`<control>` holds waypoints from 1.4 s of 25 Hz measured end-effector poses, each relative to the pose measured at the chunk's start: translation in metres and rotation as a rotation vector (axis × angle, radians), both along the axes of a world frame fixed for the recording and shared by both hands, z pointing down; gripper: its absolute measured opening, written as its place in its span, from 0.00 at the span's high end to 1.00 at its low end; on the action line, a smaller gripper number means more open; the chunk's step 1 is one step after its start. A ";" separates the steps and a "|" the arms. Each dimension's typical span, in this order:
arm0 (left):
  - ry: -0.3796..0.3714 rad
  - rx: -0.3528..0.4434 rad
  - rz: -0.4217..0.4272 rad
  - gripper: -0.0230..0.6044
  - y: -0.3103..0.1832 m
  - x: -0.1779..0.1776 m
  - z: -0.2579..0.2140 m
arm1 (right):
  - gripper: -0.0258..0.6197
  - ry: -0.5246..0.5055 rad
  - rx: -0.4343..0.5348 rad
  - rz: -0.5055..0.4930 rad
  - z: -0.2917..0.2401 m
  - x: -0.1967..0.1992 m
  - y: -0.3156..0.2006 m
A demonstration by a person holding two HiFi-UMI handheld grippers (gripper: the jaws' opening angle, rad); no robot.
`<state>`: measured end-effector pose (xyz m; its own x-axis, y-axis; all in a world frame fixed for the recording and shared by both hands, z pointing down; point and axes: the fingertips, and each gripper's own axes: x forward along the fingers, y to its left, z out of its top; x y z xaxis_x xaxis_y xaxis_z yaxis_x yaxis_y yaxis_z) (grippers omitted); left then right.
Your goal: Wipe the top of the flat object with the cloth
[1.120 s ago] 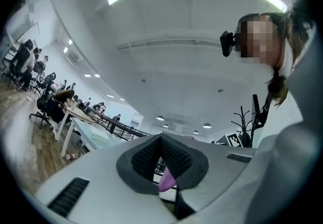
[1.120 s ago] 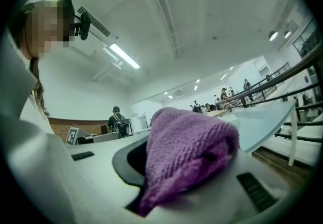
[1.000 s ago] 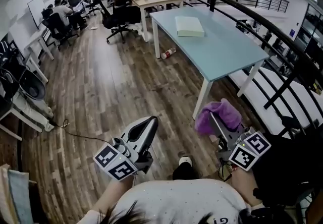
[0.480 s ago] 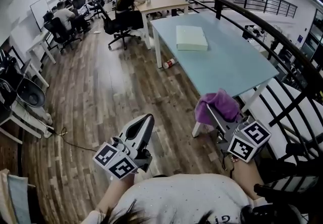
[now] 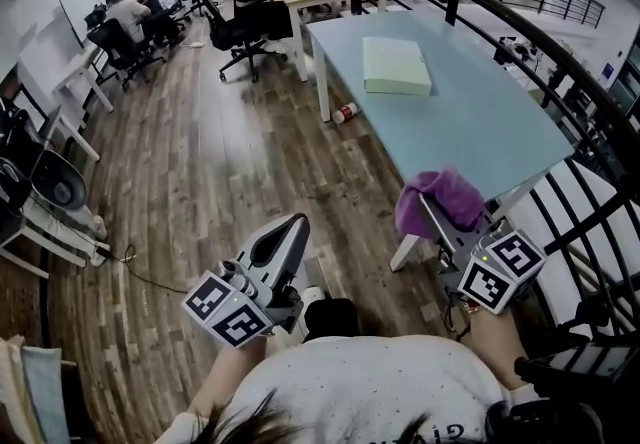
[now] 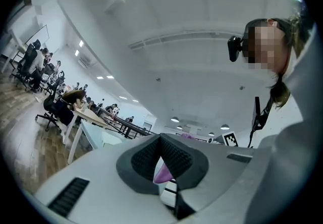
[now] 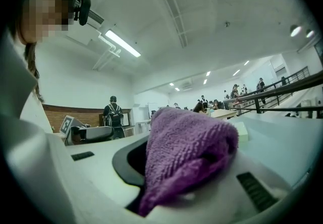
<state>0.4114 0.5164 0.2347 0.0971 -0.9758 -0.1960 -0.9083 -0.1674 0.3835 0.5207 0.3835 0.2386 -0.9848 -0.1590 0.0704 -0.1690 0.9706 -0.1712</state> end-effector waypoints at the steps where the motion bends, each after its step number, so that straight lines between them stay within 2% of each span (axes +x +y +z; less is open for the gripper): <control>1: -0.001 -0.003 0.002 0.96 -0.008 -0.011 0.004 | 0.91 0.009 -0.001 0.001 0.004 -0.011 -0.008; 7: 0.012 0.000 0.045 0.96 -0.067 -0.102 0.008 | 0.91 0.038 0.007 0.044 0.006 -0.095 -0.063; 17: -0.085 0.013 0.150 0.96 -0.160 -0.248 -0.037 | 0.91 -0.043 0.049 0.135 -0.044 -0.234 -0.152; 21: -0.110 0.002 0.218 0.96 -0.185 -0.287 -0.039 | 0.91 -0.043 0.081 0.184 -0.049 -0.268 -0.172; 25: -0.121 -0.010 0.243 0.96 -0.221 -0.318 -0.037 | 0.91 0.013 0.092 0.228 -0.038 -0.291 -0.196; 31: -0.062 -0.023 0.272 0.96 -0.286 -0.360 -0.030 | 0.91 0.049 0.106 0.260 -0.035 -0.331 -0.258; 35: -0.082 0.005 0.314 0.96 -0.334 -0.381 -0.033 | 0.91 0.042 0.102 0.263 -0.032 -0.358 -0.308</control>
